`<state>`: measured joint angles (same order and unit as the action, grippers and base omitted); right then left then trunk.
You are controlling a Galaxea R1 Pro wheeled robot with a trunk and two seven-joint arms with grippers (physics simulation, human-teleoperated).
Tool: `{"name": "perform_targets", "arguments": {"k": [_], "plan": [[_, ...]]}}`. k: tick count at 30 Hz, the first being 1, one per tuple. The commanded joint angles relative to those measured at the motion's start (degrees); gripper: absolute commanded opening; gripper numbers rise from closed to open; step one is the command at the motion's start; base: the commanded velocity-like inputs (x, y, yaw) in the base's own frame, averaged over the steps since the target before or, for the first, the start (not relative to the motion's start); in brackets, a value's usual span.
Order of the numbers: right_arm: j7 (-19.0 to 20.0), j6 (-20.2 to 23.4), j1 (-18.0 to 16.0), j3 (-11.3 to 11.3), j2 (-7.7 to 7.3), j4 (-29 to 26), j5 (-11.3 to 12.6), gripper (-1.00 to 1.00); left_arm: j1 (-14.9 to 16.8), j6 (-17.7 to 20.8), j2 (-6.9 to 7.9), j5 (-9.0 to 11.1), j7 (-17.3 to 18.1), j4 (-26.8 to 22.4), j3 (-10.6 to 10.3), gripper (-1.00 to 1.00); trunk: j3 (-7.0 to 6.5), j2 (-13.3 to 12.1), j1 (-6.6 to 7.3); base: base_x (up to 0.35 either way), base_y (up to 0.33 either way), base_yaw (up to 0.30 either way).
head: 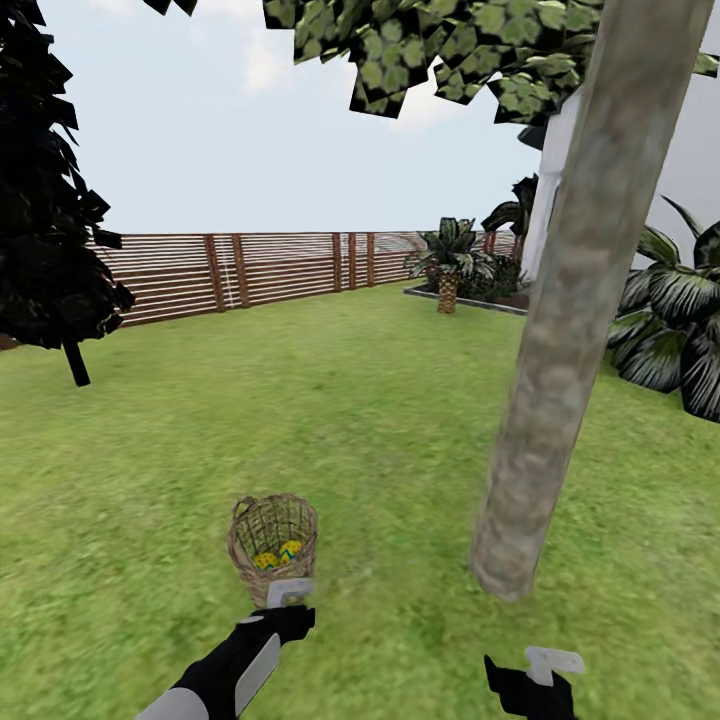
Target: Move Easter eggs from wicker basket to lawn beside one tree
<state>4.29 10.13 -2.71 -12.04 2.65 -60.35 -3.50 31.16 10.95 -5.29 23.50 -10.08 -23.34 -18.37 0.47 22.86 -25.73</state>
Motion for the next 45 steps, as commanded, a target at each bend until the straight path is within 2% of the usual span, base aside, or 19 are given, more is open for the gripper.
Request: {"name": "perform_targets", "arguments": {"k": [1,28,36,45], "plan": [[0.45,0.32,-0.01,-0.27,0.08,-0.12,-0.37,1.00,0.03,0.21,0.05,0.55,-0.46,-0.09,-0.49,1.00,0.06,0.06,-0.05,0.243,0.239,0.068],[0.46,0.20,-0.01,-0.39,0.06,-0.12,-0.39,1.00,0.03,0.21,0.13,0.52,-0.46,-0.13,-0.44,1.00,0.08,0.06,-0.05,0.277,0.196,0.007],[0.42,0.25,-0.01,0.70,0.10,-0.12,-0.39,1.00,0.04,0.21,0.19,0.51,-0.46,-0.08,-0.44,1.00,0.08,0.06,-0.05,0.235,0.207,0.000],[0.39,0.24,-0.01,0.86,0.08,-0.12,-0.37,1.00,0.04,0.21,0.17,0.51,-0.46,-0.04,-0.44,1.00,0.08,0.06,-0.05,0.257,0.201,0.000]]}}
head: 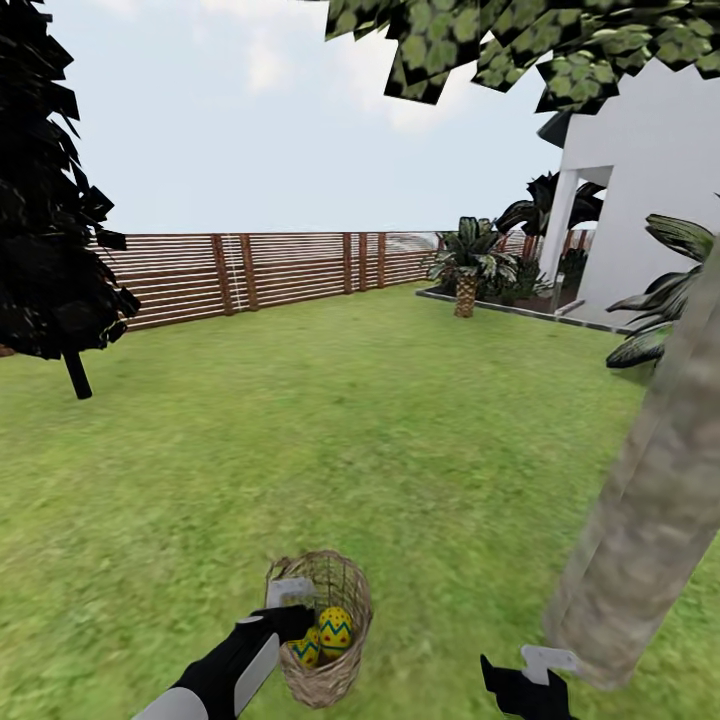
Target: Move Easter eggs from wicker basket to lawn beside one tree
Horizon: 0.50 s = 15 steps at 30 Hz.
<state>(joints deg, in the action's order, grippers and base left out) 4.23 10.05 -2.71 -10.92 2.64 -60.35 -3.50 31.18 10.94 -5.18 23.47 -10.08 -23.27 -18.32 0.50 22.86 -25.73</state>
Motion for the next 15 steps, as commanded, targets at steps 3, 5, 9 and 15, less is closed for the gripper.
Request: {"name": "perform_targets", "arguments": {"k": [3,5,9,15], "plan": [[0.46,0.32,-0.02,-0.35,0.08,-0.12,-0.37,1.00,0.00,0.22,0.02,0.55,-0.47,-0.11,-0.48,1.00,0.05,0.06,-0.05,0.265,0.202,0.000],[0.44,0.32,-0.02,-0.35,0.08,-0.12,-0.37,1.00,0.01,0.22,0.05,0.54,-0.47,-0.11,-0.48,1.00,0.04,0.06,-0.05,0.265,0.202,-0.014],[0.43,0.32,-0.02,-0.39,0.08,-0.12,-0.37,1.00,0.00,0.22,0.07,0.53,-0.42,-0.11,-0.48,1.00,-0.11,0.06,-0.05,0.243,0.192,-0.074],[0.43,0.32,-0.02,-0.42,0.08,-0.12,-0.37,1.00,0.01,0.22,0.08,0.55,-0.39,-0.25,-0.48,1.00,-0.53,0.06,-0.05,0.077,0.063,-0.162]]}}
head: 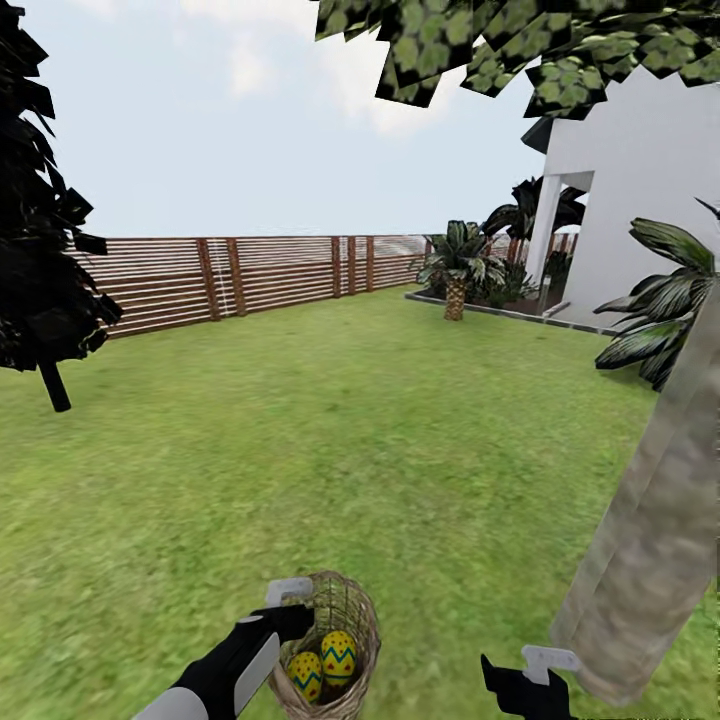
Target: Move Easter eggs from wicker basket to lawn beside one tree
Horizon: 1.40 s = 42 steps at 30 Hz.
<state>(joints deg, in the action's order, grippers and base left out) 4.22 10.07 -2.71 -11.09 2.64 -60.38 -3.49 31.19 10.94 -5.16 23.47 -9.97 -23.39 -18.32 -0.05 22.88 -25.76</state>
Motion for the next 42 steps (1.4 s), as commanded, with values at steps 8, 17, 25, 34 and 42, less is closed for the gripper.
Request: {"name": "perform_targets", "arguments": {"k": [8,17,25,34,42], "plan": [[0.44,0.24,-0.02,-0.25,0.08,-0.09,-0.37,1.00,0.00,0.22,0.06,0.60,-0.49,-0.16,-0.41,1.00,-0.58,0.04,-0.03,0.009,0.086,-0.184],[0.47,0.22,-0.02,-0.25,0.08,-0.09,-0.37,1.00,0.01,0.22,0.09,0.54,-0.49,-0.28,-0.46,1.00,-1.27,0.04,-0.03,-0.020,0.132,-0.187],[0.45,0.21,-0.02,-0.25,0.08,-0.09,-0.37,1.00,0.01,0.22,0.15,0.54,-0.49,-0.21,-0.48,1.00,-1.89,0.04,-0.03,0.037,0.026,-0.188],[0.45,0.30,-0.02,-0.16,0.08,-0.09,-0.37,1.00,0.01,0.22,0.15,0.53,-0.49,-0.17,-0.47,1.00,-2.27,0.04,-0.03,0.165,0.090,-0.108],[0.46,0.27,-0.02,-0.11,0.08,-0.09,-0.37,1.00,0.01,0.22,0.15,0.53,-0.49,-0.31,-0.48,1.00,-2.29,0.04,-0.03,0.077,0.065,-0.007]]}}
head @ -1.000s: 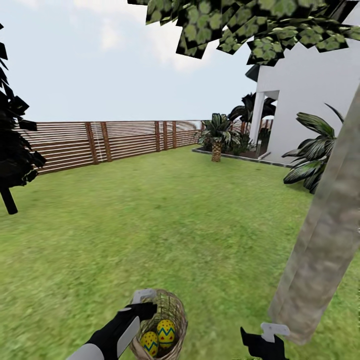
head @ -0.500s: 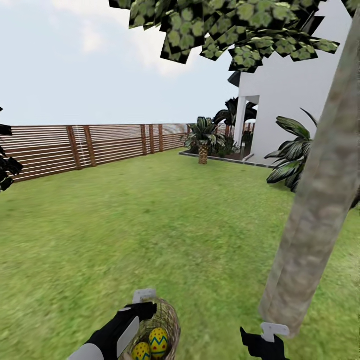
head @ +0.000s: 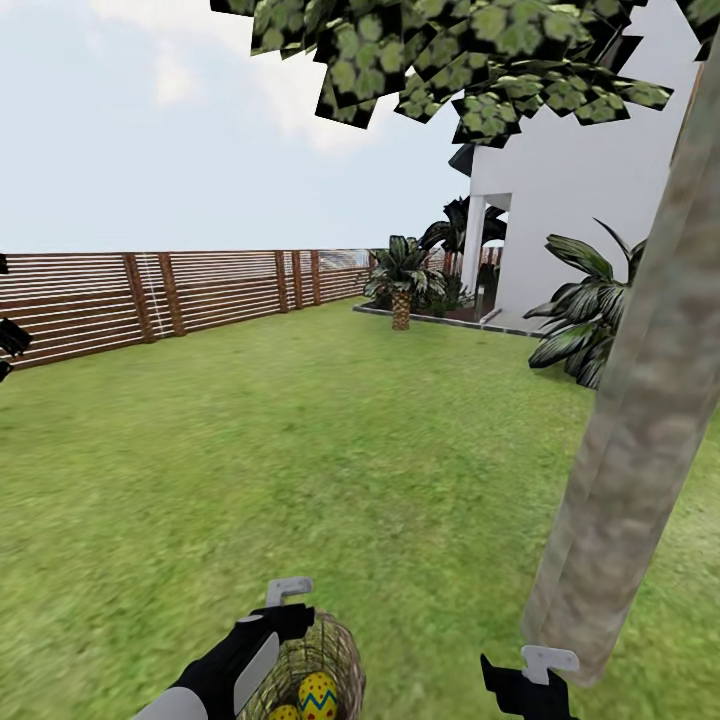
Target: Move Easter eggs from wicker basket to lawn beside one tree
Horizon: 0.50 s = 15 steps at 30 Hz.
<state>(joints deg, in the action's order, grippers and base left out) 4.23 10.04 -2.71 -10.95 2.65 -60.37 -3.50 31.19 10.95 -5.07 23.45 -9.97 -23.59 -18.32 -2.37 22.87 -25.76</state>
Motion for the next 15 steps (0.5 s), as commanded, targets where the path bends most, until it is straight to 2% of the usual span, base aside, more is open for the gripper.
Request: {"name": "perform_targets", "arguments": {"k": [1,7,9,10,12,13,15], "plan": [[0.46,0.29,-0.01,-0.24,0.08,-0.10,-0.39,1.00,0.01,0.21,0.06,0.54,-0.49,-0.12,-0.48,1.00,0.03,0.05,-0.02,0.015,0.013,-0.001],[1.62,-0.79,-0.01,-0.11,0.33,-2.59,-0.45,1.00,0.01,0.29,0.06,0.57,-0.49,-0.03,-0.41,1.00,0.02,0.05,-0.02,0.005,0.004,0.000],[2.98,-0.59,0.00,0.69,0.49,-8.27,-0.49,1.00,0.01,0.36,0.06,0.60,-0.50,0.08,-0.37,1.00,0.02,0.05,-0.02,0.001,0.001,0.000],[3.58,0.83,0.10,1.88,0.55,-13.61,-0.48,1.00,0.01,0.48,0.06,0.61,-0.55,0.13,-0.33,1.00,0.02,0.05,-0.02,0.000,0.000,0.000],[4.01,3.98,0.30,3.05,0.54,-18.67,-0.47,1.00,0.01,0.62,0.06,0.62,-0.64,0.17,-0.29,1.00,0.02,0.05,-0.02,0.000,0.000,0.000],[4.38,7.60,0.44,3.87,0.50,-22.80,-0.43,1.00,0.01,0.78,0.06,0.61,-0.73,0.22,-0.27,1.00,0.02,0.05,-0.02,0.000,0.000,0.000],[4.64,10.33,0.53,4.33,0.47,-25.58,-0.44,1.00,0.04,0.92,0.06,0.58,-0.80,0.25,-0.22,1.00,0.02,0.05,-0.02,0.000,0.000,0.000]]}}
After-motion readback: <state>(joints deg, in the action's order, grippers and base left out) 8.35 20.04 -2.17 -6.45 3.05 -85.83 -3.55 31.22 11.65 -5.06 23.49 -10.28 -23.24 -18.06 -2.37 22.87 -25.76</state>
